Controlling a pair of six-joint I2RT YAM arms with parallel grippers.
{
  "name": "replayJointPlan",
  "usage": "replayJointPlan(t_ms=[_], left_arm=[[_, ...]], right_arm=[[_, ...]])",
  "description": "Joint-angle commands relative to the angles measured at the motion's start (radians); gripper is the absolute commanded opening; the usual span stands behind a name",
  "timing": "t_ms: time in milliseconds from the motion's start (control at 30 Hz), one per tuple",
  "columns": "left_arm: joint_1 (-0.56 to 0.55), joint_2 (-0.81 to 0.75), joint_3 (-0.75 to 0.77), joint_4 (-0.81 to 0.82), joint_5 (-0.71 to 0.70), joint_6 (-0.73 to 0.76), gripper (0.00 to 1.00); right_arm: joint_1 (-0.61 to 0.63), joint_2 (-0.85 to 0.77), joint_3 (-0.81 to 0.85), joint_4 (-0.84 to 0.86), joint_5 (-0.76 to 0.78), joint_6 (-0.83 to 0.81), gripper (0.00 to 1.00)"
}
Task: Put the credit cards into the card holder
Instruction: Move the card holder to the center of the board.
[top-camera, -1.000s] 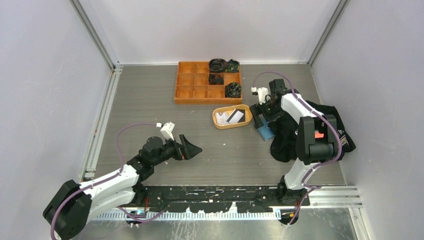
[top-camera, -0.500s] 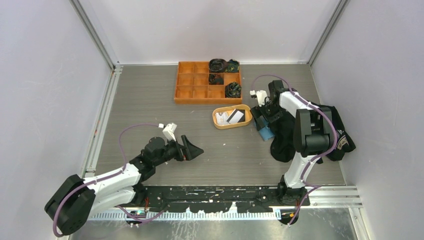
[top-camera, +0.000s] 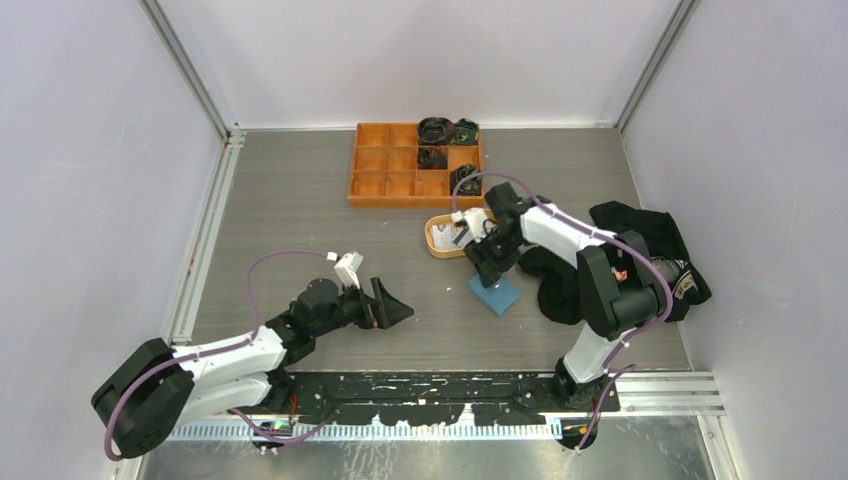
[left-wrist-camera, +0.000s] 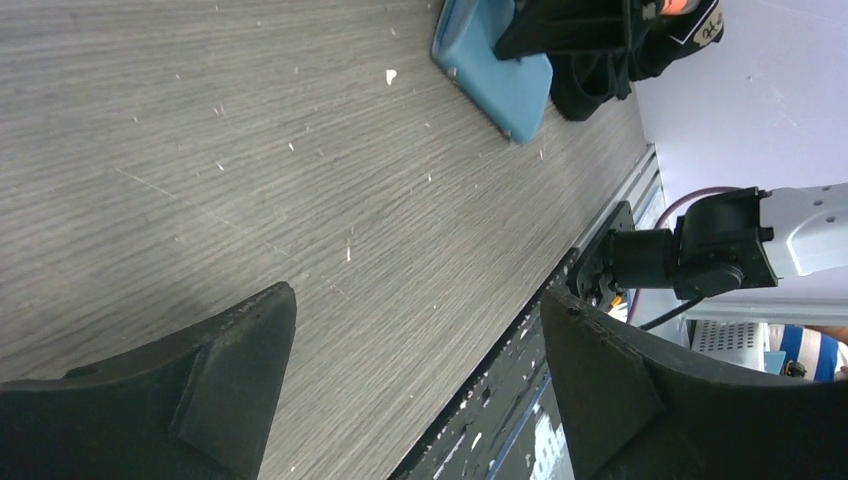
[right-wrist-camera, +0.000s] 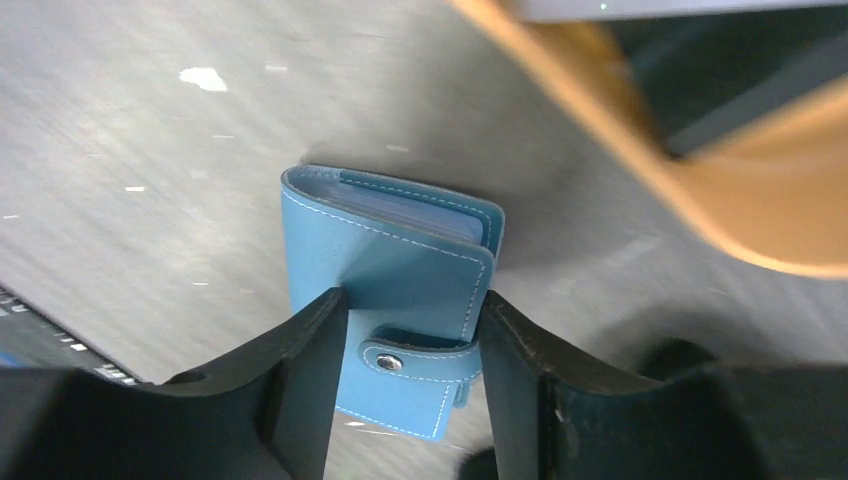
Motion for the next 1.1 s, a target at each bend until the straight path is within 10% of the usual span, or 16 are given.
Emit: replayJointPlan(t_ms=[0, 200, 500, 1067], left_arm=[[-0.048, 0.034, 0.004, 0.094, -0.061, -0.020, 0.90], [-0.155, 0.114, 0.030, 0.120, -0.152, -0.018, 0.86], [-0.303, 0.258, 0.075, 0.189, -0.309, 0.129, 0.81], [-0.327, 0.581, 0.140, 0.431, -0.319, 0.041, 0.55]], right_arm=[[0.172, -0.077, -0.033, -0.003, -0.029, 0.172, 0.54], [0.305, -0.099, 0.030, -0.035, -0.222, 0.190, 0.67], [0.285, -0.475, -0.100, -0.060, -0.314, -0.196, 0.99], [0.104, -0.289, -0.124, -0.151, -0.228, -0.345, 0.77]])
